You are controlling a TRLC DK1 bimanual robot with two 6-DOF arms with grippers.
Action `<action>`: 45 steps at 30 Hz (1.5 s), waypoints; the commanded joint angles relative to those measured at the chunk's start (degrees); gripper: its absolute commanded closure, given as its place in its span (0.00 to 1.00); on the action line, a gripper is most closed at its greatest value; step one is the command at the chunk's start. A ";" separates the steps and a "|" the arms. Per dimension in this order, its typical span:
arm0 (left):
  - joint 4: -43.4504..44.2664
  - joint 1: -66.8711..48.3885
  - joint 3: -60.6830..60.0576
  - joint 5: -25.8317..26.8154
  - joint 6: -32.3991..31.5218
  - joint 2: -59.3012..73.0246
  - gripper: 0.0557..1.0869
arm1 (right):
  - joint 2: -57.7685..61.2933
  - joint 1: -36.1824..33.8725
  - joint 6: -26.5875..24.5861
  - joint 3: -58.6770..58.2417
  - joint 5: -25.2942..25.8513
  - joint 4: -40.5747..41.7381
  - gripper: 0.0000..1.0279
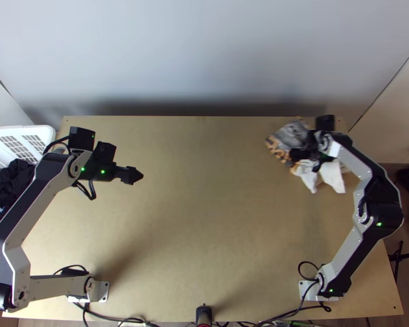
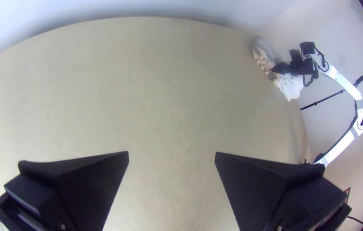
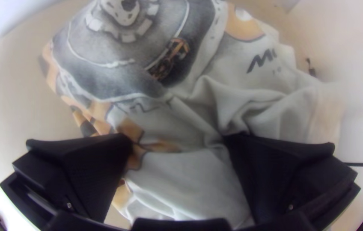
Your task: Fold the t-shirt
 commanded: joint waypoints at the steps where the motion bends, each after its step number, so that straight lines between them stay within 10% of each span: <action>1: -0.28 0.69 -1.54 0.10 0.31 -1.52 0.05 | 3.31 -9.39 1.82 4.78 -0.05 0.08 0.07; 12: -0.63 0.69 -2.86 0.10 -0.04 -3.80 0.05 | 2.52 -10.01 2.96 6.01 -1.19 -1.24 0.06; 25: -0.81 0.42 -4.35 0.18 -0.65 -5.47 0.05 | -17.16 -2.63 12.45 6.71 -17.54 -1.41 0.06; 38: 4.29 -0.37 -8.92 -3.51 -2.15 -19.89 0.05 | -42.48 12.05 17.20 -9.29 -17.71 1.57 0.05; 42: 10.00 -0.46 -16.48 -13.79 1.02 -30.08 0.05 | -50.47 15.04 14.82 -18.25 -17.54 2.28 0.05; 45: 14.13 -1.16 -22.19 -20.12 2.33 -37.55 0.05 | -56.63 21.81 10.69 -24.67 -6.38 2.45 0.05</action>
